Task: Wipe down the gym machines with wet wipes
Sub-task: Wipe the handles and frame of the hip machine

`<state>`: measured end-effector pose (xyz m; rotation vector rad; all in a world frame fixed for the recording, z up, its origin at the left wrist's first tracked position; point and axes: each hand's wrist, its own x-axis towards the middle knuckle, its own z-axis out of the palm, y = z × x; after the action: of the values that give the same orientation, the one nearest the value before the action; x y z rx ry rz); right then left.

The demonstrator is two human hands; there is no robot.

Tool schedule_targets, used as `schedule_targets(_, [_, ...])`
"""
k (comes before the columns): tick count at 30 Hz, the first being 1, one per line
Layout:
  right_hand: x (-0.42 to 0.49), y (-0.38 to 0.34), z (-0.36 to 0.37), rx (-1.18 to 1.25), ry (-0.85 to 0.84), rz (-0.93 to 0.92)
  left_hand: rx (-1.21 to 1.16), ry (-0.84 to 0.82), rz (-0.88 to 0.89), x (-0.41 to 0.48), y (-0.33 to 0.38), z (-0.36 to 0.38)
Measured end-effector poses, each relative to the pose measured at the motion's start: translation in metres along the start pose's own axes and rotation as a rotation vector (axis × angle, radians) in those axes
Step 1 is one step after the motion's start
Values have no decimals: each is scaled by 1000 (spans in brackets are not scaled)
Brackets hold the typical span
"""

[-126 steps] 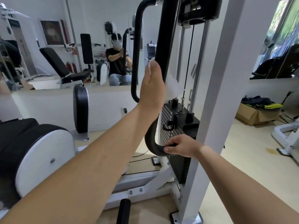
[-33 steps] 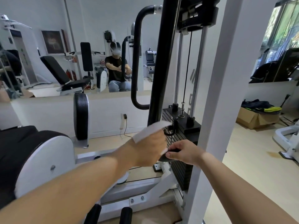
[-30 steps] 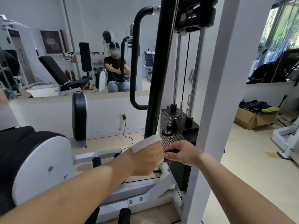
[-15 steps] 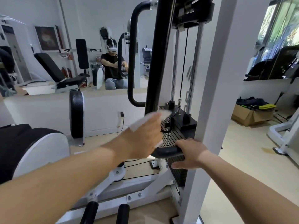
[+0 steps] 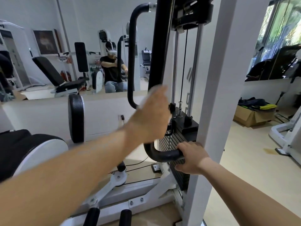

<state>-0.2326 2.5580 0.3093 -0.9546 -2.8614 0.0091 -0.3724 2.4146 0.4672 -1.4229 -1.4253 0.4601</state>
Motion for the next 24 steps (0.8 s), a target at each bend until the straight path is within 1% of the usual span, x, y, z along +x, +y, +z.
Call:
schedule_targets(1, [0, 0, 0, -13, -11, 3, -1, -72, 97, -9, 21, 7])
schedule_targets(2, [0, -1, -1, -29, -23, 4, -55, -210, 218, -23, 51, 18])
schedule_targets(3, [0, -1, -1, -41, -31, 3, -86, -322, 271, -43, 80, 24])
schedule_targets(4, [0, -2, -1, -47, -37, 2, -86, -377, 278, -59, 95, 27])
schedule_targets(5, [1, -2, -2, -50, -37, 1, -100, -369, 260, -64, 98, 32])
schedule_targets(7, [1, -1, -3, -50, -55, 0, -155, -308, 295, -60, 87, 40])
schedule_targets(8, [1, -2, -4, -48, -66, -3, -170, -248, 316, -60, 74, 40])
schedule_targets(9, [1, -2, -3, -41, -59, -2, -137, -113, 334, -54, 60, 40])
schedule_targets(11, [0, -2, -3, -32, -41, 1, -29, 101, 247, -42, 26, 43])
schedule_targets(12, [0, -3, -3, -33, -38, 2, -8, 144, 185, -37, 13, 43])
schedule_targets(14, [-1, -3, -3, -35, -39, 2, 3, 156, 86, -32, 11, 38])
schedule_targets(15, [-1, -3, -4, -36, -40, 1, -9, 140, 66, -33, 20, 34])
schedule_targets(16, [-2, -3, -4, -41, -41, 0, -33, 33, 94, -36, 38, 33])
schedule_targets(17, [-3, -3, -4, -44, -33, -2, -85, -77, 159, -42, 62, 34])
schedule_targets(18, [-3, -3, -4, -44, -25, -4, -157, -224, 164, -51, 89, 34])
schedule_targets(19, [-3, -3, -3, -40, -19, -10, -203, -324, 125, -59, 114, 33])
schedule_targets(20, [-3, -4, -3, -30, -18, -18, -277, -394, 48, -63, 132, 32])
schedule_targets(22, [-8, -1, -1, 23, -19, -22, -428, -392, -114, -59, 151, 31])
schedule_targets(23, [-13, 2, -1, 93, -19, -28, -492, -379, -185, -58, 157, 32])
schedule_targets(24, [-19, 5, -1, 221, 4, -31, -538, -369, -226, -57, 159, 32])
